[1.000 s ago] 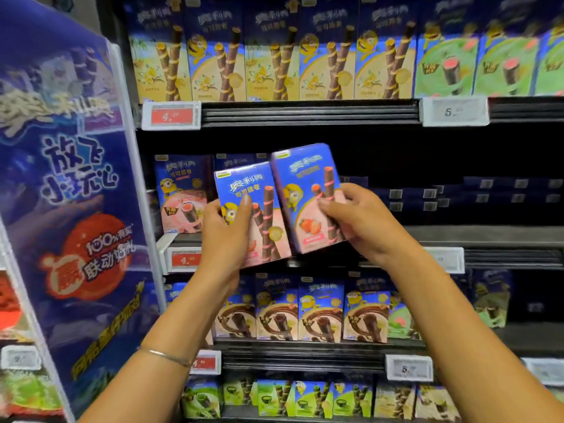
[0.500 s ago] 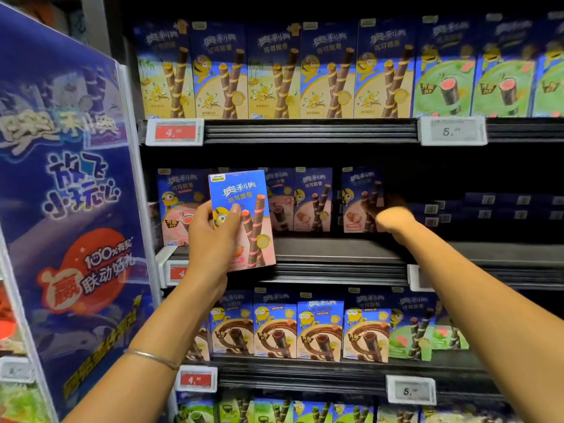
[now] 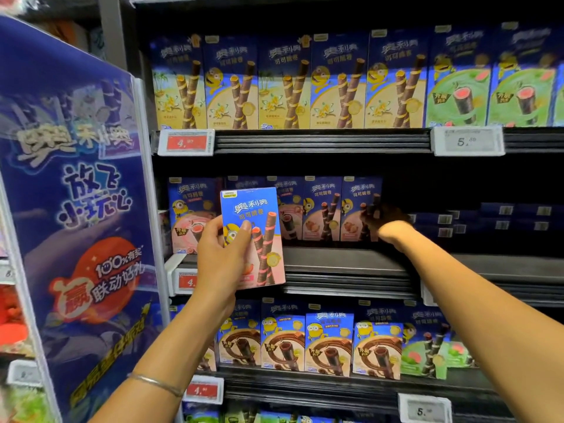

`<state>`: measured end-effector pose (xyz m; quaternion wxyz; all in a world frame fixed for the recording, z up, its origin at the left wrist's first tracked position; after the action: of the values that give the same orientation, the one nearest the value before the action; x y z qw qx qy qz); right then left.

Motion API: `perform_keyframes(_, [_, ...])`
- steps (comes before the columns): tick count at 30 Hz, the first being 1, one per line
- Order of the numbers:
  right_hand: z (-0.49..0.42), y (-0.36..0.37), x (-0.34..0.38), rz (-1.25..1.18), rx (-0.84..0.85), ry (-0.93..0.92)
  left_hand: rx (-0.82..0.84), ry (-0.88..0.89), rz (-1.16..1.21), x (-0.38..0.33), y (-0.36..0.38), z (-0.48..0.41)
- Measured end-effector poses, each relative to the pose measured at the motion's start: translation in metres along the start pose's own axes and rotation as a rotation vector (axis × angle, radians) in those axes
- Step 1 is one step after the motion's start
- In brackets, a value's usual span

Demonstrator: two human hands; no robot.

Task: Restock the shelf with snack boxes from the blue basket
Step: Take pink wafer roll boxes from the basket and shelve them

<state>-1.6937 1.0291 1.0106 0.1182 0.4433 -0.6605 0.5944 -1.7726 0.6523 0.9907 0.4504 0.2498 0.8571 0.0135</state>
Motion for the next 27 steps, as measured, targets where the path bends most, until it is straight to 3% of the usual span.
perform_keyframes(3, [0.017,-0.015,0.003,-0.033,-0.061,0.096,0.010,-0.005,0.003,-0.002,0.000,0.002])
perform_keyframes(6, [0.064,-0.032,0.019,-0.237,-0.224,0.034,0.000,0.015,0.008,-0.002,0.002,0.003])
perform_keyframes(7, [0.087,-0.032,0.029,-0.362,-0.167,-0.029,-0.007,0.027,0.014,-0.002,0.005,0.003])
perform_keyframes(9, [0.141,-0.023,0.056,-0.585,0.218,-0.179,-0.009,0.032,0.029,-0.004,0.013,0.003])
perform_keyframes(11, [0.184,-0.012,0.080,-0.627,0.577,-0.277,0.012,0.035,0.043,-0.006,0.024,0.002])
perform_keyframes(12, [0.196,-0.009,0.087,-0.606,0.625,-0.323,0.026,0.053,0.041,-0.008,0.028,0.002])
perform_keyframes(16, [0.203,-0.007,0.099,-0.540,0.515,-0.397,0.101,0.114,-0.005,-0.008,0.029,-0.001])
perform_keyframes(20, [0.175,0.005,0.105,-0.557,0.381,-0.287,0.113,0.141,-0.248,0.001,0.003,0.001])
perform_keyframes(27, [0.147,0.058,0.140,-0.157,0.146,-0.174,0.125,0.174,-0.501,0.007,-0.034,0.006])
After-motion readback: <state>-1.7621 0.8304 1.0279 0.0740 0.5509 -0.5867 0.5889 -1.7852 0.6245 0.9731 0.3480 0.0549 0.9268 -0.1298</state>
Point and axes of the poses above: each hand's wrist, its own z-axis away from the middle knuckle, its own y-axis out of the palm, x = y × z, the point moved 3 cm from there along -z, towards the middle knuckle, and after that the axes turned 13 degrees about y, right-handed, at the moved point
